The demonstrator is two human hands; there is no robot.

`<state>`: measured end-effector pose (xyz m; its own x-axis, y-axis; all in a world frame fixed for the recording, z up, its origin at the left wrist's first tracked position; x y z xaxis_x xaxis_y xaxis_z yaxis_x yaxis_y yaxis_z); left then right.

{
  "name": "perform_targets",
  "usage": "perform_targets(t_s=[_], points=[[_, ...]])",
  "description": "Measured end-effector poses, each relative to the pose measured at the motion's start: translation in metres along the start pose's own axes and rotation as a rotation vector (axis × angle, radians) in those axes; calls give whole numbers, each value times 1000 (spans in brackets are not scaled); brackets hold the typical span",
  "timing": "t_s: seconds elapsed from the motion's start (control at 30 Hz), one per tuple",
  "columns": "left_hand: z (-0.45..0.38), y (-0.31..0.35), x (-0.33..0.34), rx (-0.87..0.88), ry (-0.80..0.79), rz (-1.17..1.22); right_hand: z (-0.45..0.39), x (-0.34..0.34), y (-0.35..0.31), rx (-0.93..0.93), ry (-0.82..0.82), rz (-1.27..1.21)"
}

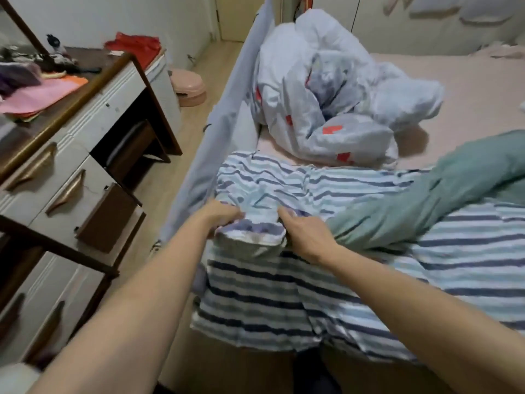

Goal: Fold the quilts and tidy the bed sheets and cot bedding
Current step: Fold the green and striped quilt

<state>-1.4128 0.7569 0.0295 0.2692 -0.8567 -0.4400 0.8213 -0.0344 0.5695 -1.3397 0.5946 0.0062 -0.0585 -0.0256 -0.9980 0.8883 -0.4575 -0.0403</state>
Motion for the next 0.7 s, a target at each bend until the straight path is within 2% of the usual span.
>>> perform_targets(t_s=[0.07, 0.1, 0.13, 0.2, 0.27, 0.3, 0.37, 0.4, 0.47, 0.5, 0.53, 0.57, 0.63, 0.67, 0.7], points=[[-1, -25, 13, 135, 80, -156, 27, 41, -27, -66, -163, -102], [0, -29, 7, 211, 150, -235, 32, 38, -34, -51, -94, -135], [-4, -20, -1, 291, 233, -324, 31, 24, -32, -10, 55, -155], [-10, -20, -3, 354, 278, -576, 38, 5, -29, 87, 309, -200], [-9, -46, 16, 284, 181, -924, 56, 22, -49, 90, 247, -199], [-8, -63, 28, 258, 153, -1067, 67, 43, -62, 51, 137, -176], [-4, -83, 43, 296, 209, -1207, 82, 78, -78, 2, -52, -166], [-2, -84, 45, 352, 291, -1221, 83, 83, -81, 27, -15, -214], [-6, -79, 44, 504, 431, -1230, 74, 72, -82, 69, 235, -313], [-9, -81, 40, 521, 439, -1254, 70, 71, -84, 90, 291, -320], [-18, -91, 44, 487, 404, -1309, 69, 83, -88, 100, 265, -307], [-24, -101, 42, 394, 343, -1385, 68, 101, -96, 88, 134, -307], [-26, -119, 51, 241, 268, -1549, 87, 159, -104, 101, -284, -334], [-22, -118, 62, 237, 253, -1581, 103, 176, -99, 129, -445, -395], [-19, -109, 72, 261, 248, -1576, 111, 180, -91, 151, -494, -466]])
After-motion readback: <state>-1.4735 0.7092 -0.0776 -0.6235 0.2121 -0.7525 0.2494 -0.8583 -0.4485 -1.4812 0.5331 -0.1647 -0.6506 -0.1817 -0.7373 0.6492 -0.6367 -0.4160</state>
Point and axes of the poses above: each hand's wrist, its own z-axis away from the middle knuckle, its own x-axis out of the palm, y = z × x, the point moved 7 cm from there along -z, towards the middle knuckle, and after that the axes turned 8 degrees about -x, right-handed, at the moved point
